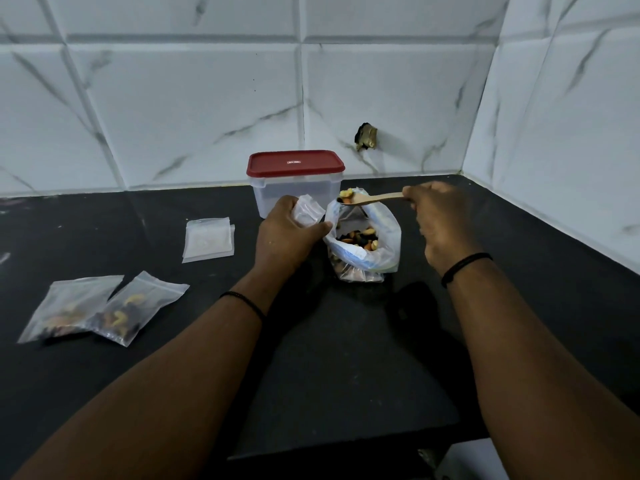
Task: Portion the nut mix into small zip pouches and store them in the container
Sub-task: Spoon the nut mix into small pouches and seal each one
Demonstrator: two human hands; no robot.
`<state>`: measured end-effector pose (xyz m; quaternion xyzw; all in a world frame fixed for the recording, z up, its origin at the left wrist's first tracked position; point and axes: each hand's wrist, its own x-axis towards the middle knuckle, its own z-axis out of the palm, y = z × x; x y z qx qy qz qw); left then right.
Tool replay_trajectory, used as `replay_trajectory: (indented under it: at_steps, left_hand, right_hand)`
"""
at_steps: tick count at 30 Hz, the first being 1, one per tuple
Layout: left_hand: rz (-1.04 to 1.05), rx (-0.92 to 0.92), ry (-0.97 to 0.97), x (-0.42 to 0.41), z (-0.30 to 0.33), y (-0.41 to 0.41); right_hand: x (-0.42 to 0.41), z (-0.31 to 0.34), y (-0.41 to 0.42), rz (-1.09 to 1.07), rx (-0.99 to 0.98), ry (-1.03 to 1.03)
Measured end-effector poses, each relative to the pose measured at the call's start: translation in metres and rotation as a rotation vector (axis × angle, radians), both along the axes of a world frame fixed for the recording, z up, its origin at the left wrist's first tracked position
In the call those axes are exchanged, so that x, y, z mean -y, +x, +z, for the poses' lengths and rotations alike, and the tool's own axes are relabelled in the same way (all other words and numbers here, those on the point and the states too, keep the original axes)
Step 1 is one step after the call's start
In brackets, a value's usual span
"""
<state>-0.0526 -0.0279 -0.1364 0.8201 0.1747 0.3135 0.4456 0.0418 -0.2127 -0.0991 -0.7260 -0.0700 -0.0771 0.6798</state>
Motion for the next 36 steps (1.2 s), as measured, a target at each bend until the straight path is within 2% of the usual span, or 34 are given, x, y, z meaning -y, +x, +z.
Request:
replay_trajectory:
  at_steps: [6,13,17,19,22,26,31,36]
  left_hand:
    - [-0.007,0.025,0.005,0.000,0.000,-0.001]
    - [-0.016,0.063,-0.020,0.001,0.000,-0.002]
    - [-0.028,0.066,-0.027,0.002,0.002,-0.002]
    - [-0.025,0.066,-0.043,0.001,0.001,-0.003]
    - [-0.018,0.048,-0.053,0.001,0.002,-0.003]
    - [-0.028,-0.014,-0.066,0.001,0.000,-0.002]
    - [-0.043,-0.079,-0.029,0.002,0.001,0.000]
    - [-0.070,-0.082,-0.033,0.004,0.001,-0.003]
  right_hand:
    - [-0.008,0.004,-0.020,0.138,0.156,0.001]
    - [-0.009,-0.001,-0.027,0.249,0.708,-0.221]
    - [-0.011,-0.002,-0.031,0.209,0.860,-0.272]
    - [-0.010,-0.001,-0.034,0.149,0.836,-0.215]
    - [-0.003,0.000,-0.029,0.000,0.670,-0.145]
    - [0.006,-0.013,-0.001,-0.172,0.448,-0.406]
    - [-0.002,-0.025,0.007,-0.072,0.480,-0.579]
    - [-0.014,-0.030,0.008,0.014,0.536,-0.588]
